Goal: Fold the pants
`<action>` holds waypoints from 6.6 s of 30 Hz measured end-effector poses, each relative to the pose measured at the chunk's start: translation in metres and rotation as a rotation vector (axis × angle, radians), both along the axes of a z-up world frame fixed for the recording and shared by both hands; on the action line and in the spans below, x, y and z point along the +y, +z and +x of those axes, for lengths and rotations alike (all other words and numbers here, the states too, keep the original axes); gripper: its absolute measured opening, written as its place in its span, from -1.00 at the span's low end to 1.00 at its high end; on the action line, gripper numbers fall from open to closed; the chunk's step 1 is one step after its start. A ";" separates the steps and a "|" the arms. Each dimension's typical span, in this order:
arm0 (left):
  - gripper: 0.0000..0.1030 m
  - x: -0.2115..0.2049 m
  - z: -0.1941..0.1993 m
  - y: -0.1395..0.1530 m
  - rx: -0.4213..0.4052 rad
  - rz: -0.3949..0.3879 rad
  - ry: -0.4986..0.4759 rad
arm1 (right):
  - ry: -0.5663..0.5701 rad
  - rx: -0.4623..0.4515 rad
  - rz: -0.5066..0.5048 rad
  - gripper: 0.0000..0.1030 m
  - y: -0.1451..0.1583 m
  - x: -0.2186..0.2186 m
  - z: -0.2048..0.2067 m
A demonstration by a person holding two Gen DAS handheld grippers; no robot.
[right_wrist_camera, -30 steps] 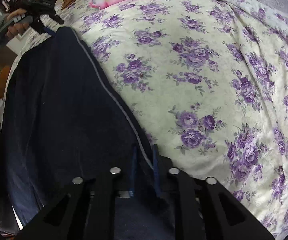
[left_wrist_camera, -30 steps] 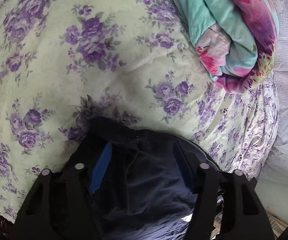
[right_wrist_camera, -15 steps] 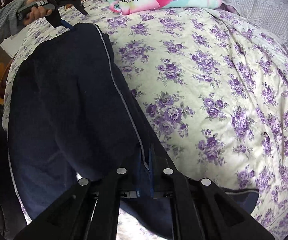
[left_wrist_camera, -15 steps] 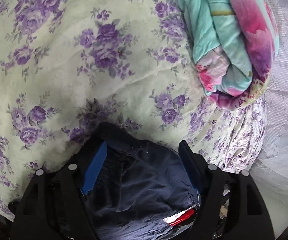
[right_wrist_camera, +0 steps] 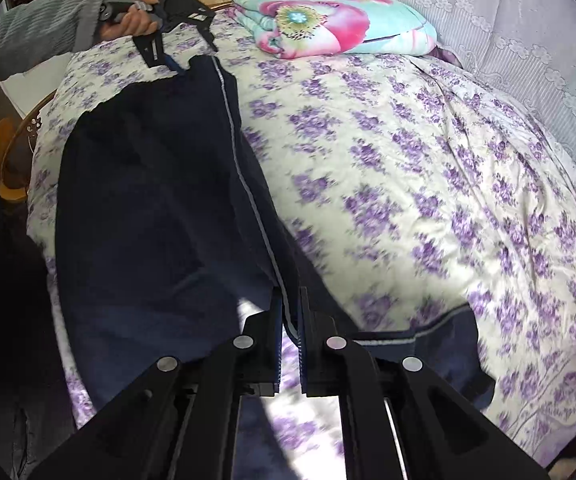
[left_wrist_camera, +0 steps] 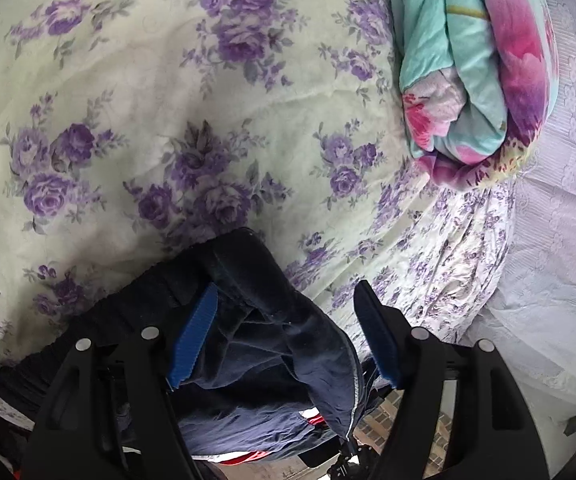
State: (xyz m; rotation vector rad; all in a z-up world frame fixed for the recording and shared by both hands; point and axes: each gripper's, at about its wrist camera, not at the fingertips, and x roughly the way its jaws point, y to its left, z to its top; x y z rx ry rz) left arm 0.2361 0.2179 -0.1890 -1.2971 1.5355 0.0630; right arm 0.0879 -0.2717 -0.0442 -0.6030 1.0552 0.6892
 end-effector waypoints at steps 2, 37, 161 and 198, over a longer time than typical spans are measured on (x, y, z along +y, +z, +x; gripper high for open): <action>0.27 -0.008 -0.001 0.001 -0.005 0.009 -0.031 | -0.020 -0.008 0.000 -0.88 -0.001 0.000 -0.017; -0.68 0.035 -0.297 -0.023 -0.389 -0.044 0.076 | -0.282 0.136 0.111 -0.87 -0.094 0.029 -0.219; 0.90 -0.026 -0.290 0.000 -0.661 0.182 0.021 | -0.224 0.246 0.437 -0.31 -0.113 0.104 0.019; 0.90 -0.033 -0.304 0.021 -0.587 0.431 -0.040 | -0.517 0.134 0.612 0.13 -0.067 0.084 -0.002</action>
